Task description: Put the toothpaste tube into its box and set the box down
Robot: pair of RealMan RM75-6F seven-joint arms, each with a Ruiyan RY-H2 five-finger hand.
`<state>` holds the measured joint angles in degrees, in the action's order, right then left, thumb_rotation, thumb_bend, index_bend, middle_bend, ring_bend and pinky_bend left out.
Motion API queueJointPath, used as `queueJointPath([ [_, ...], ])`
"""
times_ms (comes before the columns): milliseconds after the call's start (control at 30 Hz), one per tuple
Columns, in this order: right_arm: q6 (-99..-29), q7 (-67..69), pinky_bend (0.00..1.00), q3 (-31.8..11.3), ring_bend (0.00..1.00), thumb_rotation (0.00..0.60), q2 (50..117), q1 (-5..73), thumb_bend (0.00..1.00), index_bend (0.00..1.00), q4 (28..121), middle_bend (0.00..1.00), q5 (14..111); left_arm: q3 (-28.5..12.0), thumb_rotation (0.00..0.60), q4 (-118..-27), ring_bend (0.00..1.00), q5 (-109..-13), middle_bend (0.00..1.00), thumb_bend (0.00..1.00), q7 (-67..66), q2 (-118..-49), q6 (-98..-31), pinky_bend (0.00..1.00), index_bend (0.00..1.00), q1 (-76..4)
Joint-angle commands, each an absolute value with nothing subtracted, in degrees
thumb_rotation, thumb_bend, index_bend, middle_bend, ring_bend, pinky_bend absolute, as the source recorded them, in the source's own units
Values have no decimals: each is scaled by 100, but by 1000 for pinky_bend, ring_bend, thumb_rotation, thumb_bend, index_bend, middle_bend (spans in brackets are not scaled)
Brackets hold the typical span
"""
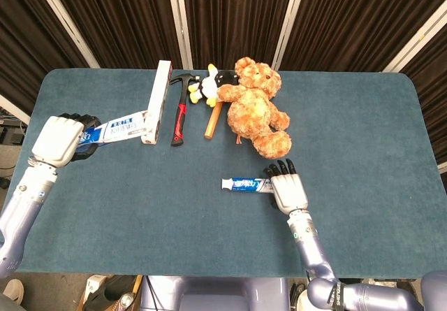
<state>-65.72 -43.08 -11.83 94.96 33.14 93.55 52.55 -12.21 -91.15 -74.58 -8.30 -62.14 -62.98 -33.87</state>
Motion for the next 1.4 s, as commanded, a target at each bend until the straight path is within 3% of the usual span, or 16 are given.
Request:
queueJointPath([
  [33, -6543, -4286, 0, -1117, 88, 600, 9529, 3305, 408, 219, 9270, 202, 5165, -1211, 600, -9108, 456, -7477, 509, 421, -827, -6226, -6287, 472, 448, -3402],
  [333, -6471, -4145, 0, -995, 87, 600, 9612, 3303, 407, 235, 9134, 201, 5058, -1189, 600, -9087, 457, -7452, 512, 421, -890, -6284, -6263, 472, 449, -3434],
  [600, -6545, -3890, 69, -1044, 146, 600, 9832, 3333, 408, 563, 8890, 248, 5171, -1154, 600, -9074, 456, -7461, 514, 421, -927, -6310, -6286, 472, 450, -3428],
  [867, -6621, -3733, 145, -945, 212, 600, 9767, 3251, 469, 728, 8934, 353, 5301, -1130, 600, -9075, 457, -7476, 518, 420, -869, -6318, -6299, 473, 454, -3412],
  [1233, -6973, -2759, 196, -927, 230, 600, 8598, 2934, 486, 779, 9939, 391, 6393, -1045, 600, -9163, 467, -7791, 533, 421, -547, -6571, -6578, 477, 466, -3322],
  [1400, -7093, -2267, 289, -1080, 277, 600, 7852, 2817, 504, 798, 10299, 416, 6778, -992, 600, -9218, 488, -7955, 545, 421, -459, -6826, -6685, 517, 480, -3323],
])
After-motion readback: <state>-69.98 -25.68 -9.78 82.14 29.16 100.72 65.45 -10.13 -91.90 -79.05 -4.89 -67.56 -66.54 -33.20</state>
